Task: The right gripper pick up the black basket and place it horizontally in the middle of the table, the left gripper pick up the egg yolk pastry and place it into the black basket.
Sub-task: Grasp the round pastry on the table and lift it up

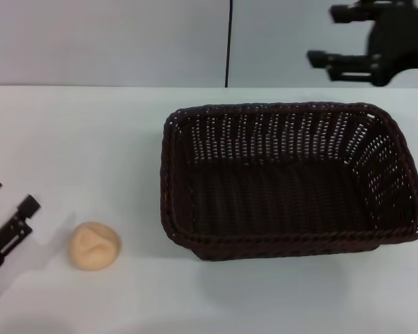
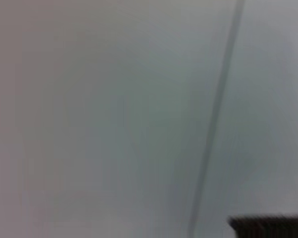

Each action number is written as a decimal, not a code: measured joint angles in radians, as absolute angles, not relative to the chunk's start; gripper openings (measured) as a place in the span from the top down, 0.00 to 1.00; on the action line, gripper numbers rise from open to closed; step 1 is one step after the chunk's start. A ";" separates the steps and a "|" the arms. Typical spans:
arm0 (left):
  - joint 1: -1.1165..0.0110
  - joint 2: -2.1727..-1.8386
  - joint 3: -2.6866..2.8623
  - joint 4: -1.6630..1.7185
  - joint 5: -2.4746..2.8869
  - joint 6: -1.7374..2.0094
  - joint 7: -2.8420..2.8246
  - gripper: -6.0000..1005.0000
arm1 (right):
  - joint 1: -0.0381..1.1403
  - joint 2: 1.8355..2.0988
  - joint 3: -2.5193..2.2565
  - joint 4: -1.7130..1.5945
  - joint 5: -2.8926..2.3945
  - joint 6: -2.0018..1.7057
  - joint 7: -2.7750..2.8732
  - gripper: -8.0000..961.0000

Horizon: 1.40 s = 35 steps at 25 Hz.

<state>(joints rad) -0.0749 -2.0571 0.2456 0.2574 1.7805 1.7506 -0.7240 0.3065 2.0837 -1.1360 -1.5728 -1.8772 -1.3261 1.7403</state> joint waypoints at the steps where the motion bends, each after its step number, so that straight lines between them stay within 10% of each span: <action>1: -0.072 -2.057 0.268 0.284 1.792 1.751 -0.737 0.30 | 0.268 2.085 -1.118 -1.562 -1.812 -1.330 1.725 0.27; 9: -0.103 -2.062 0.310 0.379 2.002 1.685 -0.798 0.31 | 0.032 2.081 -0.988 -1.077 -1.144 -1.532 1.328 0.27; 35: -0.188 -2.065 0.293 0.251 2.045 1.509 -0.689 0.32 | 0.071 2.080 -0.662 -0.414 -1.017 -1.800 0.956 0.27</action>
<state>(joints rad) -0.1883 -2.0652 0.2930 0.2512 2.0449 1.5091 -0.6891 0.0712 2.0797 -0.6623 -0.4142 -1.0173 -1.8004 0.9558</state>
